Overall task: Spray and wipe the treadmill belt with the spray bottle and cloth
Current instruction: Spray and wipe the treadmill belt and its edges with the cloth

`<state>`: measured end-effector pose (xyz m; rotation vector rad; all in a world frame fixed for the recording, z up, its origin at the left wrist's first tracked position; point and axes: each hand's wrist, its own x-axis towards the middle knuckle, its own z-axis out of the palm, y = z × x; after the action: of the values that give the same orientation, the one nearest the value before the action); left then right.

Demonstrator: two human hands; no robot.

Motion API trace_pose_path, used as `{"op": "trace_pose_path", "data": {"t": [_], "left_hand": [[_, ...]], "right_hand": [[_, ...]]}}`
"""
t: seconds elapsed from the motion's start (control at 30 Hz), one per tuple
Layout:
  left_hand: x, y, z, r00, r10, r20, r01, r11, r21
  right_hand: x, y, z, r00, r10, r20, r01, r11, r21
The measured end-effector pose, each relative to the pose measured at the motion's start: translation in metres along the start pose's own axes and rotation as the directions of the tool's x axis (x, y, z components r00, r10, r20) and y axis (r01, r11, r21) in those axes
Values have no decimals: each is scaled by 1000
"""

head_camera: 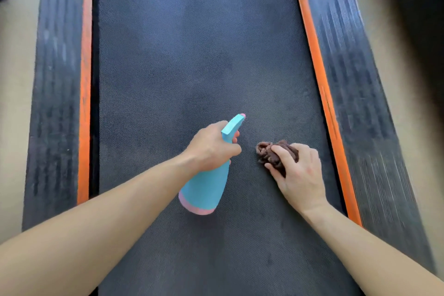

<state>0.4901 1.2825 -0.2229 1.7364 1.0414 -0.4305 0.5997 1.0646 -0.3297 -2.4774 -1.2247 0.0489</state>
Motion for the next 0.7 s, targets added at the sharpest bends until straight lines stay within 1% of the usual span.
{"op": "trace_pose_path", "data": {"t": [0.1,0.23,0.33,0.4,0.6,0.7], "left_hand": [[3,0,0,1000,-18,17,19,999,-49],[4,-4,-2,1000,-20,9,21,999,-35],[1,-10,-1,998,-53,35,53,999,-6],[-1,-16,-2,998,-57,27,57,998,2],[-7,-38,-8,998,-55,43,59,992,-110],[-5,-44,-15,999,-42,11,44,986,-159]], "right_hand": [[0,2,2,1000,-12,-15,12,1000,7],[2,3,3,1000,-23,-19,23,1000,4],[0,2,2,999,-14,-46,15,1000,9],[1,0,2,998,-8,-63,9,1000,16],[14,-5,5,996,-8,-85,11,999,31],[35,-12,11,994,17,-113,-12,999,42]]}}
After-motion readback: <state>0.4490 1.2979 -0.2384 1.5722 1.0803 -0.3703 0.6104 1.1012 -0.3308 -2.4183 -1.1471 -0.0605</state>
